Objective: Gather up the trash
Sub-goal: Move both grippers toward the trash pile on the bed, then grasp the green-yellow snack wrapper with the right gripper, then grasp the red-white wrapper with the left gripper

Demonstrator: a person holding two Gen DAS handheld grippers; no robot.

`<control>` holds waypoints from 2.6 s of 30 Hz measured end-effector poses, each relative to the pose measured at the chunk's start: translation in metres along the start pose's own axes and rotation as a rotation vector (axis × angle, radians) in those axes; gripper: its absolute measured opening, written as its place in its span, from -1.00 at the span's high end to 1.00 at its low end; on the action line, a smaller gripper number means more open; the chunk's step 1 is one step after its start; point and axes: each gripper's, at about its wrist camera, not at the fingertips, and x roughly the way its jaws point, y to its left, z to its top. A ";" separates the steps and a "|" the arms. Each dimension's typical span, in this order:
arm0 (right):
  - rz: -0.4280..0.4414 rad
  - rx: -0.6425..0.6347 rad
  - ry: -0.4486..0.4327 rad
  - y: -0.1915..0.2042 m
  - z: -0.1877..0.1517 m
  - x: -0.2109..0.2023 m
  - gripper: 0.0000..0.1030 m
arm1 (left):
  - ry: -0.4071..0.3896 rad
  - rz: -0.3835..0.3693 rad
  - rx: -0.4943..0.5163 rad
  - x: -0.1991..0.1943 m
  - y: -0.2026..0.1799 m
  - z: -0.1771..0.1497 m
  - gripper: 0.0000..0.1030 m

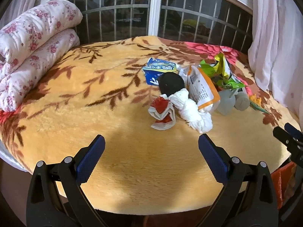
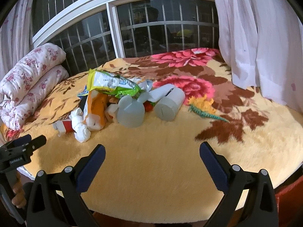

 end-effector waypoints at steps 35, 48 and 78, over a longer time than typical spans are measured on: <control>-0.012 -0.206 -0.010 0.040 0.060 0.053 -0.90 | 0.014 0.015 0.005 0.020 0.001 0.015 -0.87; -0.039 -0.235 0.035 0.037 0.079 0.093 -0.90 | 0.021 0.017 0.001 0.026 0.004 0.016 -0.87; 0.178 -0.161 -0.097 0.023 0.097 0.032 0.05 | 0.017 -0.087 0.079 0.038 -0.002 0.017 -0.87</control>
